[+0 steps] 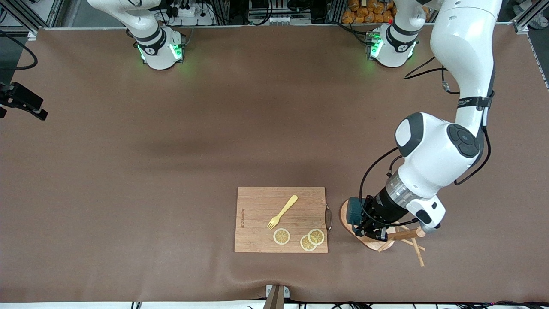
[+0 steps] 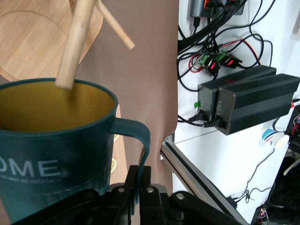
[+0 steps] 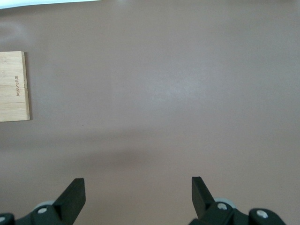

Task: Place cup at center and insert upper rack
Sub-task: 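Lower the mug handle onto a mug-tree branch with the left gripper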

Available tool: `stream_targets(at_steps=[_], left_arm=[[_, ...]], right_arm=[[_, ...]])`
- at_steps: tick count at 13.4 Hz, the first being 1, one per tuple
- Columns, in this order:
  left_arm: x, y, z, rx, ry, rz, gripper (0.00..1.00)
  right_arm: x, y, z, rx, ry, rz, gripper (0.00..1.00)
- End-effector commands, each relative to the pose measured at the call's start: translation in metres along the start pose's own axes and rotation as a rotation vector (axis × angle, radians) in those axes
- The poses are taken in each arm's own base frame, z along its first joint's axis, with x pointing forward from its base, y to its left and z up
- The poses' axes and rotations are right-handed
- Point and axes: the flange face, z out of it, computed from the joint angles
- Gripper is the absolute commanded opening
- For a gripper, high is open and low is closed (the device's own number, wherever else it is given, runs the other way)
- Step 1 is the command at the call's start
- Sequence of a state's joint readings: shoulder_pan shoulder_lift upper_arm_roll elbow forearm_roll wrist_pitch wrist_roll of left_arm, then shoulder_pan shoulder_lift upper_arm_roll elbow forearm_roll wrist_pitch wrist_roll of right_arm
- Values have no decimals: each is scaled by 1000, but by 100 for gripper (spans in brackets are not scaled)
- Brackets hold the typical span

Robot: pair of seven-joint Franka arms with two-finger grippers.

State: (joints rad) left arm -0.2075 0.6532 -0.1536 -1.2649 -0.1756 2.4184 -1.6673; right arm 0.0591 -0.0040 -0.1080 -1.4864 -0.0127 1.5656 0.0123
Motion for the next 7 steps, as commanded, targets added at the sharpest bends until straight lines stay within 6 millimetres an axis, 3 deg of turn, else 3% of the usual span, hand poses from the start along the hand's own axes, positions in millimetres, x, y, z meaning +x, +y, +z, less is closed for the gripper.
stream_targets(at_steps=[1,7], left_arm=[[7,0,-9,3,-12,6,0],[39,4,-14,22,-49,59,0]], right_arm=[[-1,-3,-5,17,-2,11,100],[-1,-3,-5,17,-1,9,100]])
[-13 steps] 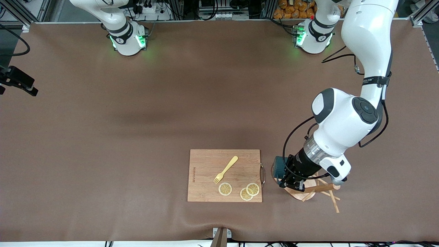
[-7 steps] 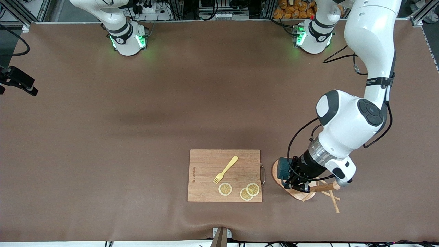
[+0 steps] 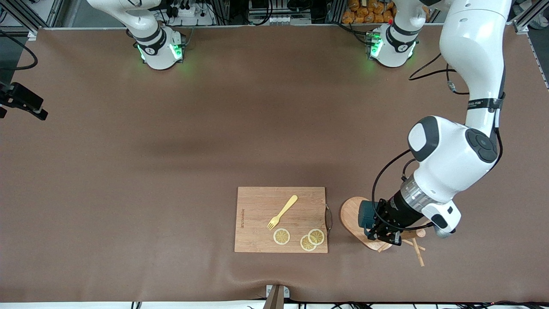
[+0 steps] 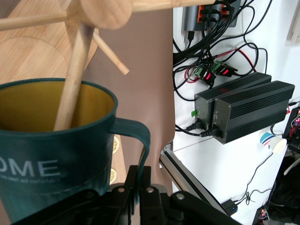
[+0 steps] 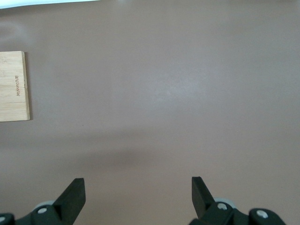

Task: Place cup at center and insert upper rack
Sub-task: 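Lower the mug handle onto a mug-tree branch with the left gripper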

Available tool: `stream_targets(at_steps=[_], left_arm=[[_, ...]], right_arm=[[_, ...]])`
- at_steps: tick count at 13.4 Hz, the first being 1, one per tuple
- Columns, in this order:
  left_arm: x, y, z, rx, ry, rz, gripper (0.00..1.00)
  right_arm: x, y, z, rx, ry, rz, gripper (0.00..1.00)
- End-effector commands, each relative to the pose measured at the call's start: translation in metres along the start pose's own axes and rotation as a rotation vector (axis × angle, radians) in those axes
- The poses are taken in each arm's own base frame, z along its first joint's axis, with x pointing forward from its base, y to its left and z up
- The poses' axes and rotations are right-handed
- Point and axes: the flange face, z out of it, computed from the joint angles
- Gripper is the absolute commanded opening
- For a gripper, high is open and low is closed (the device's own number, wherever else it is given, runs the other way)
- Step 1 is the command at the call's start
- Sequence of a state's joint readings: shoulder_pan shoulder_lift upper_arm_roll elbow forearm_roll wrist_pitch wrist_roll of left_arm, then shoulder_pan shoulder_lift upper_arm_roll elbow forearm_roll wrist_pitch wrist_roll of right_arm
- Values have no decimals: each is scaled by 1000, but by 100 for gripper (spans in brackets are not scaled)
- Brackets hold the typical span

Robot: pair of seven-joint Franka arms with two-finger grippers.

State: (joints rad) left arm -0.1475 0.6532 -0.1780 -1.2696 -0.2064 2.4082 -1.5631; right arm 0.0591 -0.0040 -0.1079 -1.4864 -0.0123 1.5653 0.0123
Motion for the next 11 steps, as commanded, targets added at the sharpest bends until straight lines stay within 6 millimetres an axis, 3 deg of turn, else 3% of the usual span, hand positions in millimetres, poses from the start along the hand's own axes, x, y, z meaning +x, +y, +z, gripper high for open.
stream_targets(at_steps=[1,6,11], left_arm=[[13,-1,-8,19,-53,26,0],[43,1,-10,7,-104,-7,0],[53,1,-7,-1,-138,-14,0]], right_arm=[[-1,-2,-5,17,0,9,100],[-1,-2,-5,17,0,9,100],[-1,-2,-5,17,-2,11,100]])
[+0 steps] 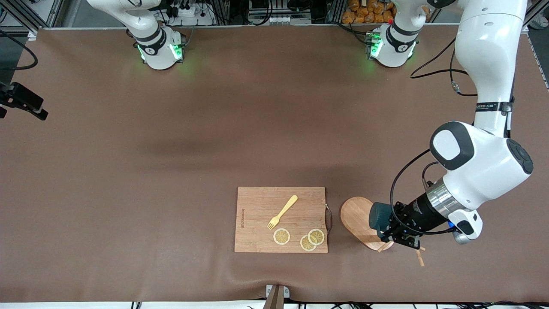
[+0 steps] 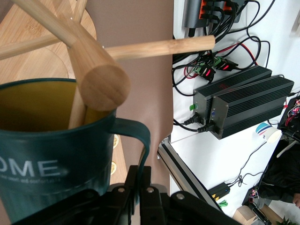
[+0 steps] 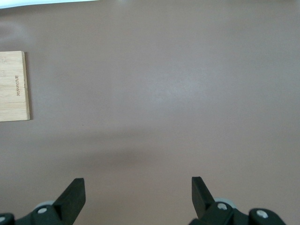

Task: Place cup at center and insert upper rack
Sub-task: 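Lower the mug handle onto a mug-tree branch with the left gripper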

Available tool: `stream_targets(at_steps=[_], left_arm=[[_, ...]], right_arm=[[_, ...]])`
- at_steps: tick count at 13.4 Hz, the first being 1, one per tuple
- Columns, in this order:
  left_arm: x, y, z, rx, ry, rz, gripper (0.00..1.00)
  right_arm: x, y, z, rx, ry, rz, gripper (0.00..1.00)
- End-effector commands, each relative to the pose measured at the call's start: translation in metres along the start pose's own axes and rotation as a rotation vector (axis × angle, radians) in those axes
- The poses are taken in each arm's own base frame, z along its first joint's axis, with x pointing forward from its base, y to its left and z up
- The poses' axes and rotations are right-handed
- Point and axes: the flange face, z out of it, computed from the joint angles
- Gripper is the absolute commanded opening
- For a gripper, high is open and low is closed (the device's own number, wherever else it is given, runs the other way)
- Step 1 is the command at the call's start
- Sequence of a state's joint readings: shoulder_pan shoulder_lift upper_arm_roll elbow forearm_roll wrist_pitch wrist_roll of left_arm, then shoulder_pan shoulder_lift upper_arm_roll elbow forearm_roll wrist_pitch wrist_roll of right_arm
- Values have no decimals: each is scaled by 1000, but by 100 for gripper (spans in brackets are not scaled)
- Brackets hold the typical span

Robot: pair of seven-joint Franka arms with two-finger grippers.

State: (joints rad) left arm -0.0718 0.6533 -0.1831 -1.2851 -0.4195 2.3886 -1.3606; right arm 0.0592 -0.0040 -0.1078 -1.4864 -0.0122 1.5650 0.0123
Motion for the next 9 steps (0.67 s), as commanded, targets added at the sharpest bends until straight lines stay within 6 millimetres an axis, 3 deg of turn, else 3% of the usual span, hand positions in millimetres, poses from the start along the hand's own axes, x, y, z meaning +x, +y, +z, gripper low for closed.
stream_targets(at_steps=[1,9], left_arm=[[0,-1,-1,6,-25,5,0],[12,-2,0,8,-18,-6,0]], right_arm=[[-1,-2,-5,17,-2,11,100],[-1,-2,-5,15,-2,10,100]])
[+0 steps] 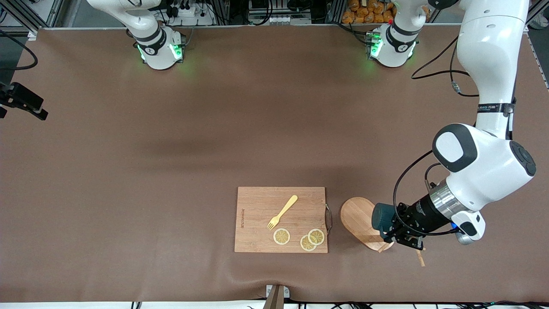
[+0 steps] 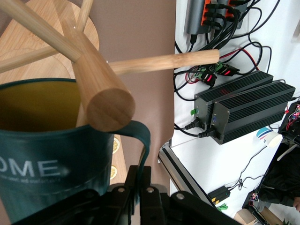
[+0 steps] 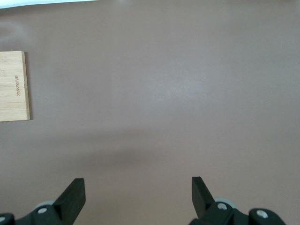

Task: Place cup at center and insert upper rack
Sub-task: 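Lower the mug handle onto a mug-tree branch with the left gripper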

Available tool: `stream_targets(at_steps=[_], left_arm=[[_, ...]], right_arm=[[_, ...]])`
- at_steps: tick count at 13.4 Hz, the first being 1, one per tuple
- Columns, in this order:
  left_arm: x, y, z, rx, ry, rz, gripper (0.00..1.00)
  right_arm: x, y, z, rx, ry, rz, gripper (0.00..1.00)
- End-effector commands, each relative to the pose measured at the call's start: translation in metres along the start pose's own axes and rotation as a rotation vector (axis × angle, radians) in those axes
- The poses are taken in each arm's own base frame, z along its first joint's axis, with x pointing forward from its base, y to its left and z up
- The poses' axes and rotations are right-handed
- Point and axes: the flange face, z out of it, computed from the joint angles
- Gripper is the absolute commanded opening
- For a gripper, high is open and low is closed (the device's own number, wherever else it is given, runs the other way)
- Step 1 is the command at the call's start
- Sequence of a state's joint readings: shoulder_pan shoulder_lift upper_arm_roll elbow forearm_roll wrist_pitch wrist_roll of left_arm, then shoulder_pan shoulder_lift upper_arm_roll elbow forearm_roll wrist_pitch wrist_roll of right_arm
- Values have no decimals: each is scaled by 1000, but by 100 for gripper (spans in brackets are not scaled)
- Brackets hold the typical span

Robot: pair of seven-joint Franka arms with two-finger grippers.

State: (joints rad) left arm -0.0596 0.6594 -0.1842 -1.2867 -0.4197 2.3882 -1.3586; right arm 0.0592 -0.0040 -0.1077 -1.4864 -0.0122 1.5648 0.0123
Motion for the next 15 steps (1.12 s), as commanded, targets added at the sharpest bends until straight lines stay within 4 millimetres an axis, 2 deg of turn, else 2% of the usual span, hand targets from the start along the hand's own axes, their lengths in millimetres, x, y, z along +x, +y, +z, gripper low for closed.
stream_targets(at_steps=[1,2,3,8,9,12,15], left_arm=[[1,-1,-1,5,-26,2,17],[2,-1,-1,2,-32,-9,70],[0,0,-3,1,-30,-4,100],[-2,1,-10,5,-27,5,100],[0,3,-18,14,-27,6,100],[-15,6,-49,58,-2,64,100],[-24,6,-68,87,6,86,100]], right_arm=[[0,-2,-5,17,0,10,100],[0,-2,-5,15,0,10,100],[0,-2,-5,17,0,11,100],[-1,-2,-4,17,-3,11,100],[-1,-2,-5,17,-1,10,100],[-1,-2,-5,17,-1,11,100],[0,-2,-5,17,0,10,100]])
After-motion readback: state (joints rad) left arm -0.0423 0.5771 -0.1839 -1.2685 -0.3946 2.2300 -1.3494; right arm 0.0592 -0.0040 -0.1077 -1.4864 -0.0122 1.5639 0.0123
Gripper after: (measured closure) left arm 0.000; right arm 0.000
